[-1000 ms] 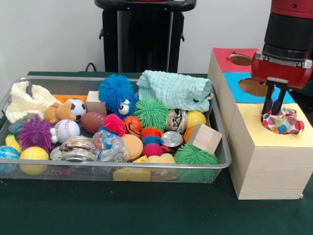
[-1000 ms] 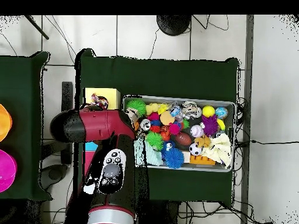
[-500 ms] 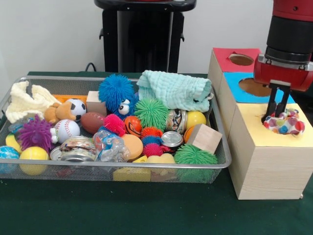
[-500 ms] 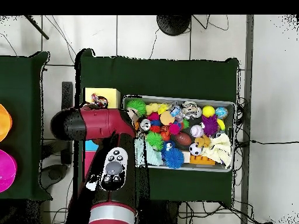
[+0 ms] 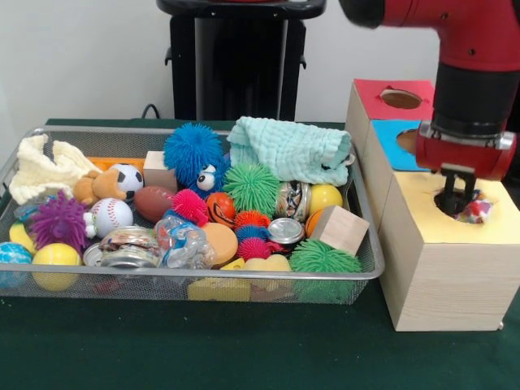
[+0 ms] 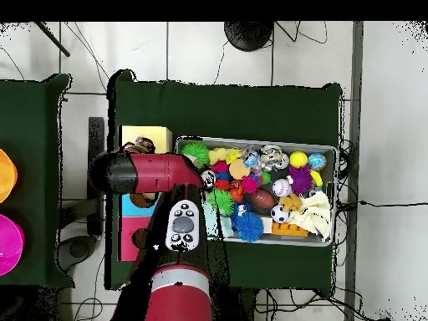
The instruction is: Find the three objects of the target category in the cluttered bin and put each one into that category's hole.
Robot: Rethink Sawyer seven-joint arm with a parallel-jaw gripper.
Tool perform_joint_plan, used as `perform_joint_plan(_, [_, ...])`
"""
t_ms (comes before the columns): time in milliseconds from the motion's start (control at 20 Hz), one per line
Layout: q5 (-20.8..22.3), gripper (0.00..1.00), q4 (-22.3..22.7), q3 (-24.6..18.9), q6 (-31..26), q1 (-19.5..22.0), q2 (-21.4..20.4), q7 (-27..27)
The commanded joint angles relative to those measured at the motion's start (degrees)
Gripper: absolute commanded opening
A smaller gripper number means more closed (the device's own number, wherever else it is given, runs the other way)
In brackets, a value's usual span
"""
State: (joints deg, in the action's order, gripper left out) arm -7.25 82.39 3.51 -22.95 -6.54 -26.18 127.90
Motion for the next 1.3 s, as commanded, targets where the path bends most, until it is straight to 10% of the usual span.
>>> perform_joint_plan(50, [-1.1,0.00,-2.6,-9.5,8.0,0.8,9.8,5.2])
perform_joint_plan(1200, [2.0,0.00,-8.9,-3.6,-0.8,-2.1,12.6,2.8])
perform_joint_plan(1250, [1.9,1.00,-8.6,-4.2,-1.4,-1.7,12.6,2.3])
perform_joint_plan(1300, [2.1,1.00,-8.6,-4.4,-1.7,-1.5,12.5,1.9])
